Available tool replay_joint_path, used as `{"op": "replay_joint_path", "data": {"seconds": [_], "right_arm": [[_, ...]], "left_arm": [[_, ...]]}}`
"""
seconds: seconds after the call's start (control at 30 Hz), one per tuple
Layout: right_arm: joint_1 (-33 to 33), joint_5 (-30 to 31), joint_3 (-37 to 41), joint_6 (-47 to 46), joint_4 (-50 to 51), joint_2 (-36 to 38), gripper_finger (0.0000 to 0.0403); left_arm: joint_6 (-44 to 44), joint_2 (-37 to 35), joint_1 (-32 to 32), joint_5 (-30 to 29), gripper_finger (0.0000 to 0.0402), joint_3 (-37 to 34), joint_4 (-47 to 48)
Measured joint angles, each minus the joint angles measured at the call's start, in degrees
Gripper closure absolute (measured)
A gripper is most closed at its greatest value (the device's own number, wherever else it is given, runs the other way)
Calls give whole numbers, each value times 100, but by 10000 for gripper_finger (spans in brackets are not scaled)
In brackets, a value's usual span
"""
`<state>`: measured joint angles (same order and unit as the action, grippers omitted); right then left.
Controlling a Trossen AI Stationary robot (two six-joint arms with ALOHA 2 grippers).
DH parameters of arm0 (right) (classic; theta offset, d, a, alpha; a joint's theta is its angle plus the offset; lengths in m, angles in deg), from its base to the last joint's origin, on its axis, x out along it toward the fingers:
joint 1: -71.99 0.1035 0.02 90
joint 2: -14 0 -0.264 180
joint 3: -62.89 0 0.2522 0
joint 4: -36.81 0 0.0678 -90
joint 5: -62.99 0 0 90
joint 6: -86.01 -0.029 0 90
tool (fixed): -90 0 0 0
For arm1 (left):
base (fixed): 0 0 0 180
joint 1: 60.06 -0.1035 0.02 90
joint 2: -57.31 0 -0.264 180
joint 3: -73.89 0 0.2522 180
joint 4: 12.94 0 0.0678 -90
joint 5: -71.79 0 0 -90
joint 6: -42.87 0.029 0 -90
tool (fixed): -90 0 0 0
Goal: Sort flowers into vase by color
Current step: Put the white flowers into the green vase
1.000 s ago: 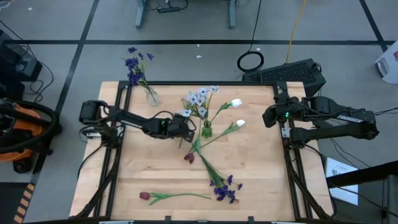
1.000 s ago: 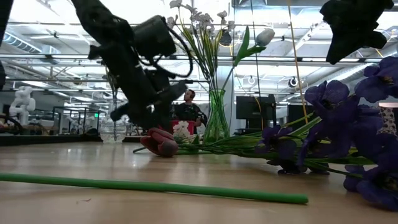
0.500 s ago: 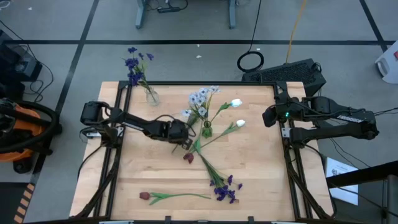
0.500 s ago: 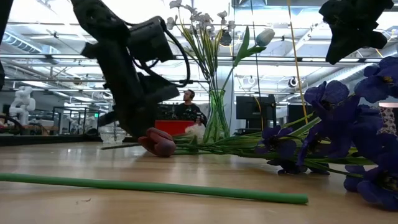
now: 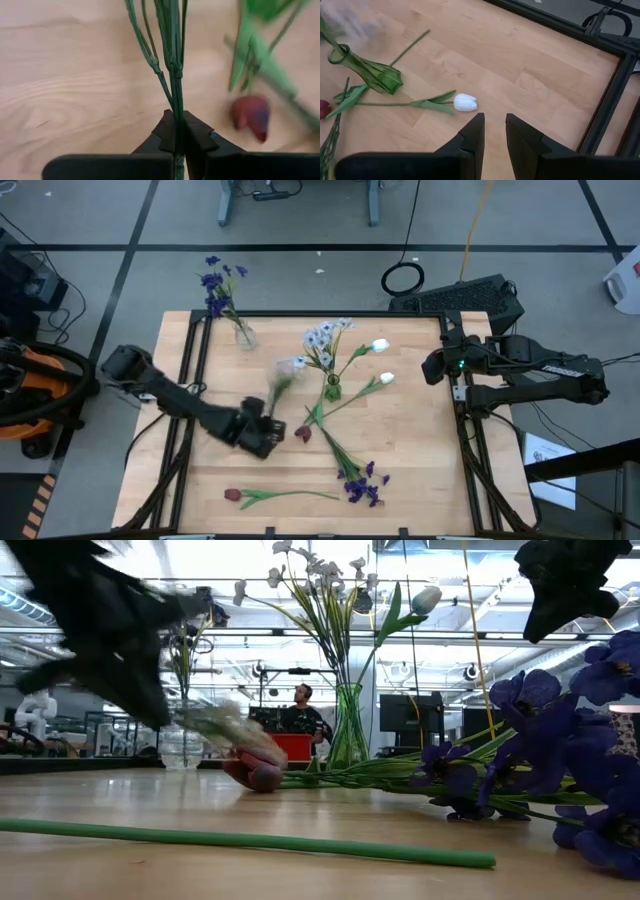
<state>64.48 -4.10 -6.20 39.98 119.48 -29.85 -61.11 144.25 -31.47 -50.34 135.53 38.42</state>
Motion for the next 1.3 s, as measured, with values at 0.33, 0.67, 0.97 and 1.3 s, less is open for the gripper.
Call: {"op": "replay_joint_path", "data": {"seconds": [0.33,0.67,0.97,1.3], "right_arm": [[1,17,0,198,-11,1,333],[0,-48,0,324,-11,-1,333],[0,-52,0,371,-173,2,333],[1,-79,0,371,-193,1,333]], "left_arm": [[-977,-217,1047,-4540,388,2,-646],[3553,-239,929,-5793,388,2,-3737],[8309,-247,241,-3934,388,6,-7156],[9735,-247,-941,-809,388,13,-7790]]}}
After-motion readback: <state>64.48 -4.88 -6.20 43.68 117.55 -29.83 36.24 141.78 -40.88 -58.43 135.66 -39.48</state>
